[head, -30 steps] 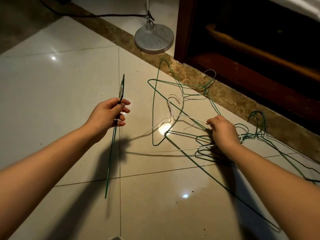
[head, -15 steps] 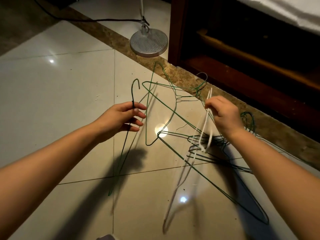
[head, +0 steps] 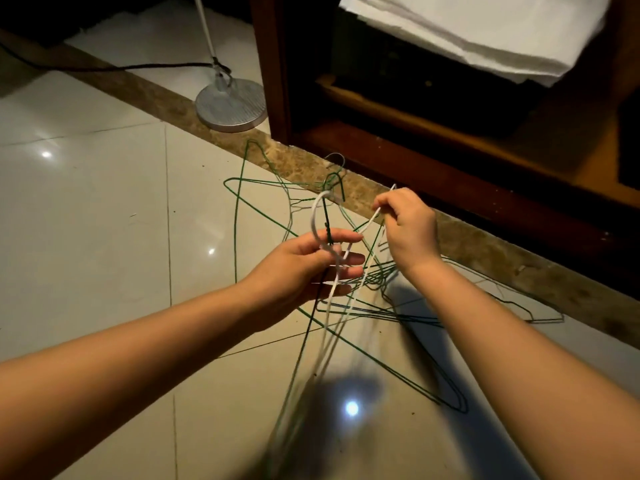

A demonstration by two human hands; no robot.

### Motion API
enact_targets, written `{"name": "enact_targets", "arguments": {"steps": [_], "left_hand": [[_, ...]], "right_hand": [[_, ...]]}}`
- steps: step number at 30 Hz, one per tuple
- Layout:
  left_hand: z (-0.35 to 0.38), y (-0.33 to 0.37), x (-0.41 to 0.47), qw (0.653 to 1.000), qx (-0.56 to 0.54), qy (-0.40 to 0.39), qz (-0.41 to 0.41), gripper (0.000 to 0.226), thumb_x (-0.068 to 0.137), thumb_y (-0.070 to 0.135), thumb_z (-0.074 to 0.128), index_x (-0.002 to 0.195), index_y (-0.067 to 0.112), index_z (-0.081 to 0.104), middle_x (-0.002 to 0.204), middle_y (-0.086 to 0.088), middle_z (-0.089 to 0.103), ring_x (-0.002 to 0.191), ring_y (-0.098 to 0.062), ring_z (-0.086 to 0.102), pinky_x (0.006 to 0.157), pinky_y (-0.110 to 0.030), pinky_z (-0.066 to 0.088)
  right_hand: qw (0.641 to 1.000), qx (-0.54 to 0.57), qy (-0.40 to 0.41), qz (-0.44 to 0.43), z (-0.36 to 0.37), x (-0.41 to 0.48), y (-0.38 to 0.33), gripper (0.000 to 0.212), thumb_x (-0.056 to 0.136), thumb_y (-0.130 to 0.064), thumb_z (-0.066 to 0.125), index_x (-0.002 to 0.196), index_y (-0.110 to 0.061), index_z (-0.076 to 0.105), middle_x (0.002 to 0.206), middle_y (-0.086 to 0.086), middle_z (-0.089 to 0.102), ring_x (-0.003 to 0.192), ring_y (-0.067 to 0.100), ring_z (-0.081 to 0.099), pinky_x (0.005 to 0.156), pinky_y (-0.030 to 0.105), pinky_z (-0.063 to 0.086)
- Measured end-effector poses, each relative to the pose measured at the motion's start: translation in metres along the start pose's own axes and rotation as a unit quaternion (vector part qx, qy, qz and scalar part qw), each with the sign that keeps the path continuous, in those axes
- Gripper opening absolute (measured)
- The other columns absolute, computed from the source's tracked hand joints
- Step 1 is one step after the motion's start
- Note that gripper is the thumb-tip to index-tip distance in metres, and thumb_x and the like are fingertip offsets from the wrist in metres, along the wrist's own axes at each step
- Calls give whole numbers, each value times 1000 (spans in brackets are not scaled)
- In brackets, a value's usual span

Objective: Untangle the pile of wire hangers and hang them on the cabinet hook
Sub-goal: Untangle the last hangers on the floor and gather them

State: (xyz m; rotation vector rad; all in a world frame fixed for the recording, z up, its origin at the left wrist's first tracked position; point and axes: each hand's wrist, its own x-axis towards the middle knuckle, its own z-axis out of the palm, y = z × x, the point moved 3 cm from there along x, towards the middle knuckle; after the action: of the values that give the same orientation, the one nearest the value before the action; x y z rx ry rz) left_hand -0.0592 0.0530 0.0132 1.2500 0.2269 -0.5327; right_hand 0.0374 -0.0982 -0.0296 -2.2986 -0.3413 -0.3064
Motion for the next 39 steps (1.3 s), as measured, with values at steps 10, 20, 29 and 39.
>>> {"name": "enact_targets", "arguments": {"steps": [10, 20, 29, 39], "left_hand": [[23, 8, -1, 997, -69, -29, -3, 23, 94, 11, 43, 105, 17, 62, 82, -1, 70, 69, -10, 67, 60, -22, 55], [-14, 16, -4, 995, 25, 75, 62, 18, 91, 12, 49, 95, 20, 65, 73, 0, 67, 65, -9, 66, 55, -22, 54], [-106, 27, -15, 975, 77, 197, 71, 20, 97, 16, 42, 96, 20, 62, 78, -1, 52, 67, -11, 55, 61, -20, 53], [-179, 21, -36, 961, 80, 252, 83, 24, 98, 13, 39, 91, 17, 61, 81, -6, 59, 74, -14, 65, 69, -24, 57]], "right_hand": [[988, 1, 37, 147, -4, -24, 23, 23, 87, 1, 46, 89, -8, 67, 93, 5, 60, 87, 19, 54, 69, 22, 31], [988, 12, -49, 146, 27, -18, 6, 36, 91, -12, 51, 126, -20, 51, 133, -2, 47, 95, 9, 52, 77, 17, 31], [939, -14, -224, 261, 121, -19, -5, 37, 93, -26, 46, 129, -18, 46, 127, 7, 54, 112, 26, 53, 85, 29, 39], [899, -9, -252, 358, 200, -7, -19, 49, 94, -27, 49, 137, -8, 37, 138, 13, 46, 125, 31, 44, 98, 31, 37]]}}
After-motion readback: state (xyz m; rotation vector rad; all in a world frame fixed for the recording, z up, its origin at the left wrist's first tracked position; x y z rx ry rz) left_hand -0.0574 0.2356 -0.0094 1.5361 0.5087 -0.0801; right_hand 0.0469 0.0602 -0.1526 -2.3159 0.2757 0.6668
